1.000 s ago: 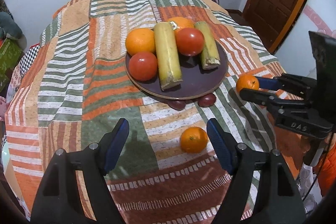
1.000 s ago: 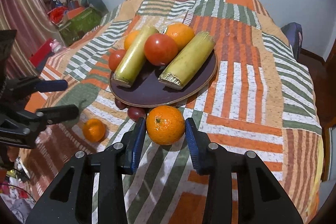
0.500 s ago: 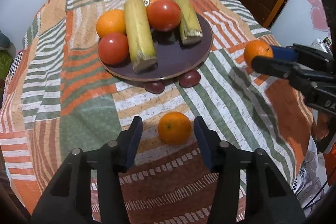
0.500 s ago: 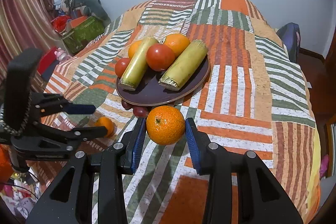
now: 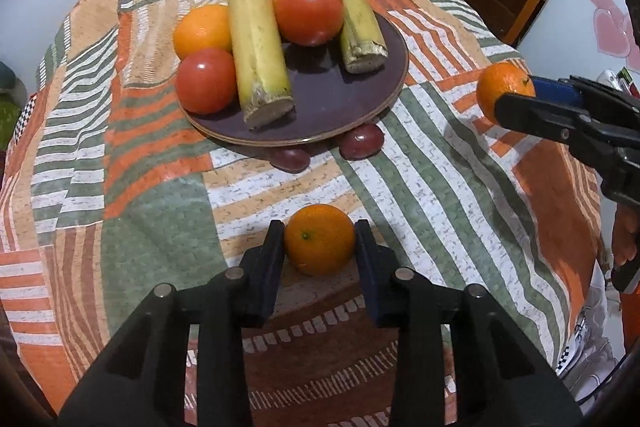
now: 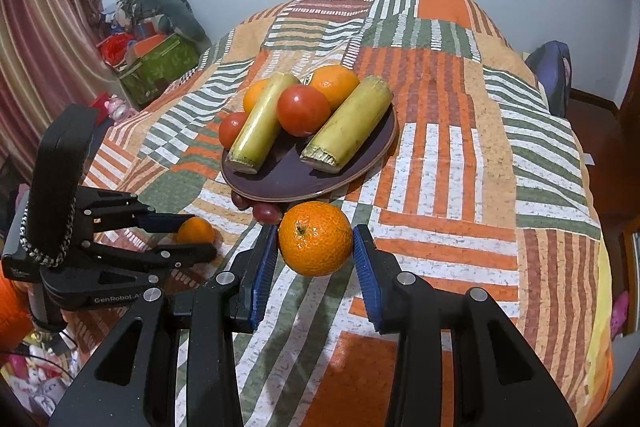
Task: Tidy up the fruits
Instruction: 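Grasp a mandarin with the right tool while the left tool grasps another mandarin, then place both mandarins on the plate between the fruits and open both tools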
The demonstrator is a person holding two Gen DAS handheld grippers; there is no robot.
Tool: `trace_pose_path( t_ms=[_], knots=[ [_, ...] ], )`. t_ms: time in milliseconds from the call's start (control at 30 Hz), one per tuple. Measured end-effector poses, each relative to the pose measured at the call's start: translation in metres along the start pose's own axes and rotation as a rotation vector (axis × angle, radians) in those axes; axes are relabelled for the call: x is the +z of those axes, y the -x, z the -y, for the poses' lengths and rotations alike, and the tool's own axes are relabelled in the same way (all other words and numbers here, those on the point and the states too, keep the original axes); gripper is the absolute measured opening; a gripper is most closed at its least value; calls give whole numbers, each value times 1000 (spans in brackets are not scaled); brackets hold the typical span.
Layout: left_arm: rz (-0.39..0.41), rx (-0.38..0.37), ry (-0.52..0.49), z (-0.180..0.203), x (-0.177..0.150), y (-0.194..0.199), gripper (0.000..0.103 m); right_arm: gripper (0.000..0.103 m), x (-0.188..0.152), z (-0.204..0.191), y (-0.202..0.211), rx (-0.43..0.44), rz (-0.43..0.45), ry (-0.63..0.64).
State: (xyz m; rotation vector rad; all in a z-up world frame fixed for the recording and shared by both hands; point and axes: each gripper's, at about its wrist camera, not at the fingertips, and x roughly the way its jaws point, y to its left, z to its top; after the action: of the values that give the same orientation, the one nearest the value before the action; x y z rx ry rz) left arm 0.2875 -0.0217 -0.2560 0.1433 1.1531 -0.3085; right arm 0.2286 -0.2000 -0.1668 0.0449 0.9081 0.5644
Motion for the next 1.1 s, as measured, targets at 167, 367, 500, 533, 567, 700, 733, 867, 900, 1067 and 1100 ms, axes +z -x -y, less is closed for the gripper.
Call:
trace_pose_path(
  t_ms=[167, 367, 500, 533, 567, 700, 733, 867, 900, 1067, 1100],
  knots=[
    [36, 13, 13, -6, 3, 12, 35, 35, 3, -2, 1, -1, 7, 3],
    [90, 24, 34, -13, 12, 27, 35, 35, 9, -7, -1, 4, 16, 17],
    [122, 16, 58, -19, 22, 34, 35, 35, 15, -12, -3, 4, 22, 29],
    [124, 14, 61, -19, 24, 35, 35, 35, 16, -12, -4, 3, 25, 32],
    [127, 13, 62, -19, 27, 35, 35, 35, 18, -13, -4, 3, 28, 35],
    [144, 9, 55, -18, 42, 36, 35, 35, 27, -16, -7, 8, 44, 44],
    [149, 10, 53, -17, 45, 35, 35, 35, 30, -16, -8, 10, 48, 45],
    [161, 1, 45, -13, 57, 33, 35, 35, 36, -17, -13, 8, 57, 52],
    [162, -3, 43, -12, 60, 31, 35, 35, 37, -18, -15, 7, 58, 54],
    [156, -15, 48, -10, 67, 19, 35, 35, 39, -13, -26, 5, 45, 46],
    [153, -19, 54, -11, 69, 15, 35, 35, 39, -12, -27, 2, 43, 43]
  ],
)
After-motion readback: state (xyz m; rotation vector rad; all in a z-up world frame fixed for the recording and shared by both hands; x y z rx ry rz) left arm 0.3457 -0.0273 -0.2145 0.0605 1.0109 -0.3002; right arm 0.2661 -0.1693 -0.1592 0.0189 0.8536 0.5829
